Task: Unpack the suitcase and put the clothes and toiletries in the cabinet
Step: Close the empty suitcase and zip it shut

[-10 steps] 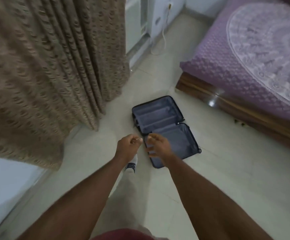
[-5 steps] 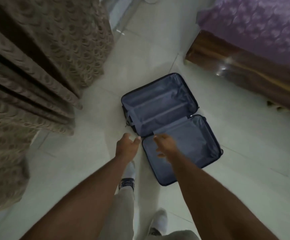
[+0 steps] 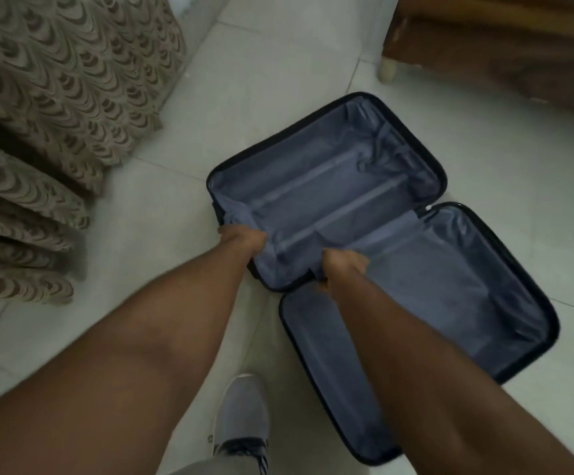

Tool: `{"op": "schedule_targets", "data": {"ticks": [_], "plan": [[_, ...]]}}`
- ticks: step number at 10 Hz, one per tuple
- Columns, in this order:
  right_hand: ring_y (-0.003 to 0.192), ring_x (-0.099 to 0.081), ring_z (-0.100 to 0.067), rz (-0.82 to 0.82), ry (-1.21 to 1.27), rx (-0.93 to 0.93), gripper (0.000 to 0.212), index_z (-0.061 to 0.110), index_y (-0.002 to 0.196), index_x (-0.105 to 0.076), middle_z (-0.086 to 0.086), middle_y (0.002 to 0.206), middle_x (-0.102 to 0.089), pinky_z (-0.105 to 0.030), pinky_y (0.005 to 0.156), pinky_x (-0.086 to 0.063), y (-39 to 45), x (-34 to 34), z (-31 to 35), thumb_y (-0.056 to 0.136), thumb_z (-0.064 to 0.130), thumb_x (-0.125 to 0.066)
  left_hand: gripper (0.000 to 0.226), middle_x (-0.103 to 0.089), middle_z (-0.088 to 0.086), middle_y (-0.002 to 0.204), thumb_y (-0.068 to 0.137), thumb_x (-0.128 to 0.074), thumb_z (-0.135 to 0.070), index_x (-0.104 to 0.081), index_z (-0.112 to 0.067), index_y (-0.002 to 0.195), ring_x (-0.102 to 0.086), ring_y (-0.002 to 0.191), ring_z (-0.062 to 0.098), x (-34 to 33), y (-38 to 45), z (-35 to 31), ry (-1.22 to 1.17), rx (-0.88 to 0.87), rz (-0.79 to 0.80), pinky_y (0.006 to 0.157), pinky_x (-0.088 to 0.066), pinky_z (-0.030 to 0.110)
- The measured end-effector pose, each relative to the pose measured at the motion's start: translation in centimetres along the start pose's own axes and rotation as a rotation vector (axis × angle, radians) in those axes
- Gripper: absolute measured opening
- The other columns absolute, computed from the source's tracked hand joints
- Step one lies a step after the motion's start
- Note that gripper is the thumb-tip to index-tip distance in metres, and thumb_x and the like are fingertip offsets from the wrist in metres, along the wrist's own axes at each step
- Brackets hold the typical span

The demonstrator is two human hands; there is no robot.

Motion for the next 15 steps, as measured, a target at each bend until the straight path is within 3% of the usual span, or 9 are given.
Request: {"op": "schedule_targets", "data": {"ticks": [2,3,4,6,8,9,10,12,15], "plan": [[0.084,-0.065,-0.038,0.178,0.070,-0.091,0.022,0.003,0.122,-0.057,-0.017,0.094,-0.063,-0.044,0.039,-0.056,-0.1,-1.9,-0.9,0.105,0.016,-0.058,0.046,-0.068,0.017,0.113,0.096,-0.067,-0.035,-0.060,0.003,0.120,-0.066,0.089,0.034,0.1,2.7,-0.2,-0.170,0.042,0.027,0.081,-0.057,0.046],[0.087,-0.063,-0.040,0.219,0.141,-0.048,0.025,0.006,0.130,-0.056,-0.016,0.103,-0.062,-0.047,0.038,-0.055,0.3,-2.1,-0.1,0.107,0.013,-0.052,0.046,-0.068,0.013,0.124,0.093,-0.071,-0.022,-0.059,0.004,0.129,-0.068,0.109,0.035,0.3,4.5,0.5,-0.222,0.037,0.045,0.095,-0.057,0.044],[0.095,-0.066,-0.042,0.252,0.245,0.001,0.029,0.003,0.133,-0.059,-0.018,0.113,-0.066,-0.050,0.048,-0.060,0.1,-2.5,0.8,0.104,0.009,-0.053,0.060,-0.067,0.016,0.130,0.081,-0.070,-0.025,-0.060,-0.001,0.135,-0.070,0.105,0.038,2.4,7.3,0.5,-0.418,0.003,-0.093,0.090,-0.059,0.055],[0.096,-0.068,-0.038,0.313,0.428,0.177,0.034,-0.005,0.133,-0.053,-0.021,0.113,-0.065,-0.051,0.058,-0.063,0.2,-2.6,6.8,0.104,0.010,-0.061,0.026,-0.071,0.013,0.105,0.077,-0.060,-0.002,-0.068,-0.006,0.102,-0.069,0.091,0.031,10.8,-1.9,-9.3,-0.542,-0.375,-0.339,0.087,-0.062,0.047],[0.088,-0.065,-0.031,0.340,0.024,0.325,0.051,0.007,0.135,-0.059,-0.011,0.104,-0.065,-0.050,0.070,-0.061,-5.9,-1.4,13.8,0.099,0.041,-0.068,0.027,-0.067,-0.003,0.085,0.078,-0.062,0.003,-0.066,-0.020,0.091,-0.064,0.076,0.017,14.8,-9.3,-14.1,-0.703,-0.747,-0.475,0.076,-0.061,0.038],[0.116,-0.061,-0.040,0.519,0.295,0.489,0.091,0.016,0.146,-0.052,-0.012,0.134,-0.059,-0.055,0.081,-0.061,-12.7,-0.3,22.9,0.078,0.074,-0.071,0.028,-0.070,-0.003,0.082,0.077,-0.067,-0.003,-0.063,-0.029,0.084,-0.066,0.074,0.017,14.8,-11.0,-14.1,-0.742,-0.847,-0.436,0.074,-0.062,0.043],[0.121,-0.058,-0.048,0.732,0.698,0.553,0.084,0.010,0.134,-0.061,-0.017,0.131,-0.061,-0.070,0.097,-0.049,-18.9,1.3,31.0,0.081,0.075,-0.068,0.032,-0.069,-0.006,0.081,0.080,-0.070,0.001,-0.063,-0.029,0.088,-0.064,0.074,0.011,14.3,-13.5,-14.7,-0.700,-0.977,-0.418,0.072,-0.059,0.034],[0.088,-0.069,-0.033,0.507,0.952,0.575,0.004,0.004,0.091,-0.063,-0.016,0.100,-0.069,-0.050,0.085,-0.061,-20.5,4.4,35.8,0.095,0.004,-0.062,0.029,-0.069,-0.009,0.086,0.086,-0.069,0.008,-0.065,-0.015,0.103,-0.062,0.078,-0.002,14.2,-17.3,-16.1,-0.598,-1.212,-0.413,0.074,-0.053,0.016],[0.098,-0.073,-0.027,0.707,0.821,0.792,0.028,-0.002,0.106,-0.070,-0.012,0.101,-0.077,-0.040,0.098,-0.059,-21.1,6.9,26.1,0.083,-0.016,-0.061,0.043,-0.067,-0.005,0.109,0.093,-0.074,-0.013,-0.060,-0.035,0.127,-0.063,0.093,0.005,13.2,-14.8,-16.8,-0.475,-1.142,-0.247,0.075,-0.053,0.010]]}}
Point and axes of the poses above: each hand's wrist, its own y-axis towards the middle knuckle, its own x-axis out of the back of the hand, z = x × y, the point moved 10 cm from there along y, towards the middle knuckle
